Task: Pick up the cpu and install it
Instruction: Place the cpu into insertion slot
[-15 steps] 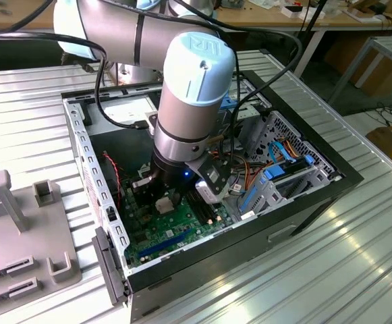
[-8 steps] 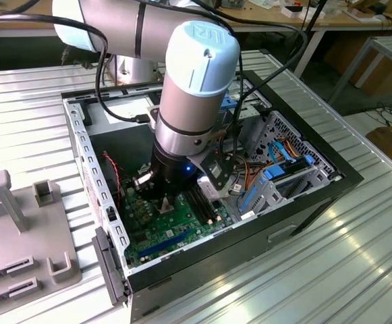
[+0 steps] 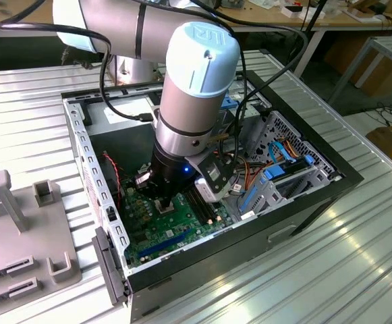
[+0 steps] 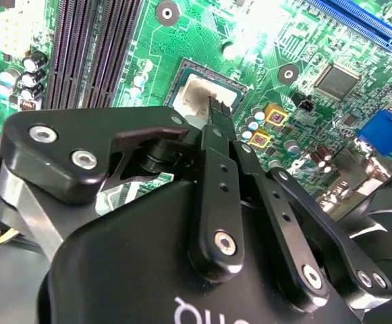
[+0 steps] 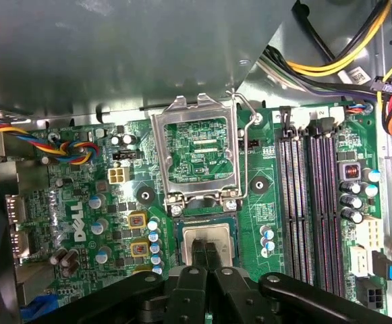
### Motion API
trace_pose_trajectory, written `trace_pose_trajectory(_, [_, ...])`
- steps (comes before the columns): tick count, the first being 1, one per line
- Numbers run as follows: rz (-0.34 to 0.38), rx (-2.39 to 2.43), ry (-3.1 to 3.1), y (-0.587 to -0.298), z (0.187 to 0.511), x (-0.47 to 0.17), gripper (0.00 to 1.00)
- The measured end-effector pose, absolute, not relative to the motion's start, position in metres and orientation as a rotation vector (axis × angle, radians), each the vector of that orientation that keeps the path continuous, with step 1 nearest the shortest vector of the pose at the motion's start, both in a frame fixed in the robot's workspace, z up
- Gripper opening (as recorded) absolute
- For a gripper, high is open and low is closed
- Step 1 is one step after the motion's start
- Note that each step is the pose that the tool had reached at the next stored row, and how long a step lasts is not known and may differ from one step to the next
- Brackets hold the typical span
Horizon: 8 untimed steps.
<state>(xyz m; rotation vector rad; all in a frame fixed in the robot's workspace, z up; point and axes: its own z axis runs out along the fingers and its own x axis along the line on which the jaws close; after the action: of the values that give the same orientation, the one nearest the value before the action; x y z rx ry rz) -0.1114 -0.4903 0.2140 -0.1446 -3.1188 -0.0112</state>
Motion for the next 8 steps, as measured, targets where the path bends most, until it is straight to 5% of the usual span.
trace_pose_trajectory(8, [-0.011, -0.153, -3.118, -0.4903, 0.214, -0.1113, 0.11])
